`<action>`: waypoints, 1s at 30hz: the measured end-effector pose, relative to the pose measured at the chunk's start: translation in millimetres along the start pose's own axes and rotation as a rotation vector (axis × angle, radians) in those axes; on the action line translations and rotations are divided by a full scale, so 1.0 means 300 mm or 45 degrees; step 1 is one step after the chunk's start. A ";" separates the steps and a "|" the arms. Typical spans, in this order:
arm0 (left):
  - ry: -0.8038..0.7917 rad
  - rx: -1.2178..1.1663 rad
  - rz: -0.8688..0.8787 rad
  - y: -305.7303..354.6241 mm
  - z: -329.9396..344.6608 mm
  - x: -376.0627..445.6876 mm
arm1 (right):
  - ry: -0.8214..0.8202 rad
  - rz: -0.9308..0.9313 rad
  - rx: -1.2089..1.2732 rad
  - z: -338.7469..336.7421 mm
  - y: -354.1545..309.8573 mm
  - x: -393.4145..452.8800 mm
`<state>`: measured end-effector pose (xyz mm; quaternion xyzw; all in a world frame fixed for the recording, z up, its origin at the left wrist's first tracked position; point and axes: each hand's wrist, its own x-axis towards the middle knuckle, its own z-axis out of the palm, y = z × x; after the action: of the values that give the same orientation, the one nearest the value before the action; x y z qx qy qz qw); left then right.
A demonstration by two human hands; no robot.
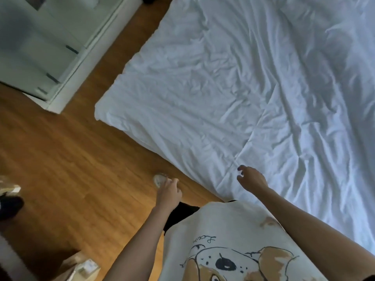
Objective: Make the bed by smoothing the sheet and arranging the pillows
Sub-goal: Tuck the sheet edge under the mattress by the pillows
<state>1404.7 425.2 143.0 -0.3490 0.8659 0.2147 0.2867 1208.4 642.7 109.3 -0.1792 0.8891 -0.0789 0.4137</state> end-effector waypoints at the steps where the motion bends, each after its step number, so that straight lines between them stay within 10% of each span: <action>1: -0.010 0.037 0.032 -0.048 -0.038 0.053 | 0.005 0.026 0.009 0.012 -0.045 0.027; 17: -0.199 0.844 0.758 -0.828 -0.760 1.005 | 0.173 0.141 0.257 0.292 -1.290 0.536; 30: -0.055 1.202 1.095 -0.964 -0.594 1.645 | 0.134 -0.025 -0.251 0.636 -1.328 1.015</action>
<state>1261.3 -106.3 -93.3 0.1980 0.9241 -0.0870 0.3152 1274.5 159.5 -114.2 -0.2233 0.9113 -0.0044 0.3458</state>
